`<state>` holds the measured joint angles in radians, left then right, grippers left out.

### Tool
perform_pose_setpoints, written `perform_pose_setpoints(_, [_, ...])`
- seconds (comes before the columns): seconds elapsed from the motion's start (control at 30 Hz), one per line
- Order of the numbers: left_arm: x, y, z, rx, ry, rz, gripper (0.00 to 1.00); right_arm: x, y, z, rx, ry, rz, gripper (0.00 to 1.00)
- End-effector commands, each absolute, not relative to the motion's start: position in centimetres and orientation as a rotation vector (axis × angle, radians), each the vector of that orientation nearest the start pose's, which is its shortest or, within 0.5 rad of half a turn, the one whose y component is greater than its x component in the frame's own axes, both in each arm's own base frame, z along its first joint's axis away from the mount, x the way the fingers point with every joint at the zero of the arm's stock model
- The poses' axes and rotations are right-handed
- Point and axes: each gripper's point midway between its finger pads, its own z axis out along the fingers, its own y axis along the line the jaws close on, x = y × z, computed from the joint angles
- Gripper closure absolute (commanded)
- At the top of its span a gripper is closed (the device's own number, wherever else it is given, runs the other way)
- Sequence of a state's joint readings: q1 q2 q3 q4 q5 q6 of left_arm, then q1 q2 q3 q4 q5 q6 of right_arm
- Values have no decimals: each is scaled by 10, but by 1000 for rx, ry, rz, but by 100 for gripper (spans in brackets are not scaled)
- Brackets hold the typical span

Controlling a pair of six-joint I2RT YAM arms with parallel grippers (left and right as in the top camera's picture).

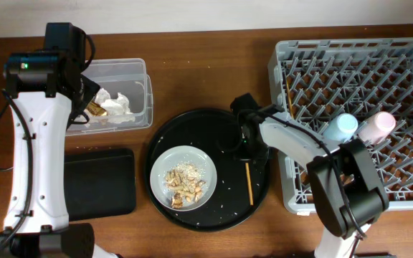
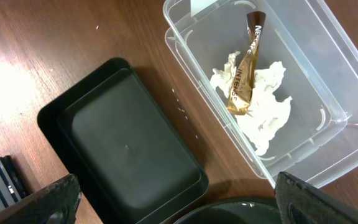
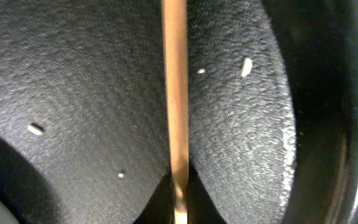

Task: Sort waste into correct bins and load items into the dishwasher rack
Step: 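Return the right gripper to the tray and grasp the remaining chopstick, then carry the second chopstick into the rack and lower it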

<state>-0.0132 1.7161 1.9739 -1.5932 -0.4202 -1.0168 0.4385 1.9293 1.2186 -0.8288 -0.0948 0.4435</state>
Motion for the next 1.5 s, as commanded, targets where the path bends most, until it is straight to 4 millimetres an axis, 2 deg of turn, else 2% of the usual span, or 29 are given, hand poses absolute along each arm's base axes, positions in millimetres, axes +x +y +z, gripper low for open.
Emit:
perform_pose_setpoints(0.0, [332,70,278,-1375,2311,346,1,288,174,-10,18,3201,174,96])
perform_pose_setpoints(0.07, [332,70,278,-1375,2311,345,1,292,175,1,19,3205,174,96])
perform_pose_setpoints(0.17, [332,70,278,-1375,2311,345,1,305,176,33,-4,3195,178,96])
perform_pose_setpoints(0.3, [332,70,278,-1375,2311,346,1,344,168,102,-129,3100,213,96])
perform_pose_setpoints(0.37, [332,70,278,-1375,2311,346,1,366,148,137,-113,3036,177,96])
perform_pose_setpoints(0.43, [332,70,278,-1375,2311,346,1,382,124,164,-74,2985,136,96])
perform_pose_setpoints(0.53, [332,70,278,-1375,2311,345,1,396,89,185,-50,2944,120,96])
perform_pose_setpoints(0.7, [332,70,278,-1375,2311,346,1,407,36,181,-22,2931,89,96])
perform_pose_setpoints(0.8, [332,70,278,-1375,2310,345,1,410,21,171,5,2943,81,96])
perform_pose_setpoints(0.87, [332,70,278,-1375,2311,346,1,410,19,163,-2,2955,78,94])
perform_pose_setpoints(0.9, [332,70,278,-1375,2311,345,1,409,18,160,0,2961,77,91])
perform_pose_setpoints(1.0, [332,70,278,-1375,2311,346,1,405,19,148,5,2988,79,71])
perform_pose_setpoints(1.03, [332,70,278,-1375,2311,346,1,403,19,147,6,2996,80,70])
perform_pose_setpoints(1.13, [332,70,278,-1375,2310,346,1,399,19,144,14,3017,79,58])
perform_pose_setpoints(1.2, [332,70,278,-1375,2311,346,1,392,23,143,16,3041,120,55])
perform_pose_setpoints(1.23, [332,70,278,-1375,2311,346,1,386,36,146,12,3056,232,55])
perform_pose_setpoints(1.3, [332,70,278,-1375,2311,345,1,383,49,151,-2,3050,331,56])
perform_pose_setpoints(1.47, [332,70,278,-1375,2311,346,1,369,91,182,-146,2978,433,56])
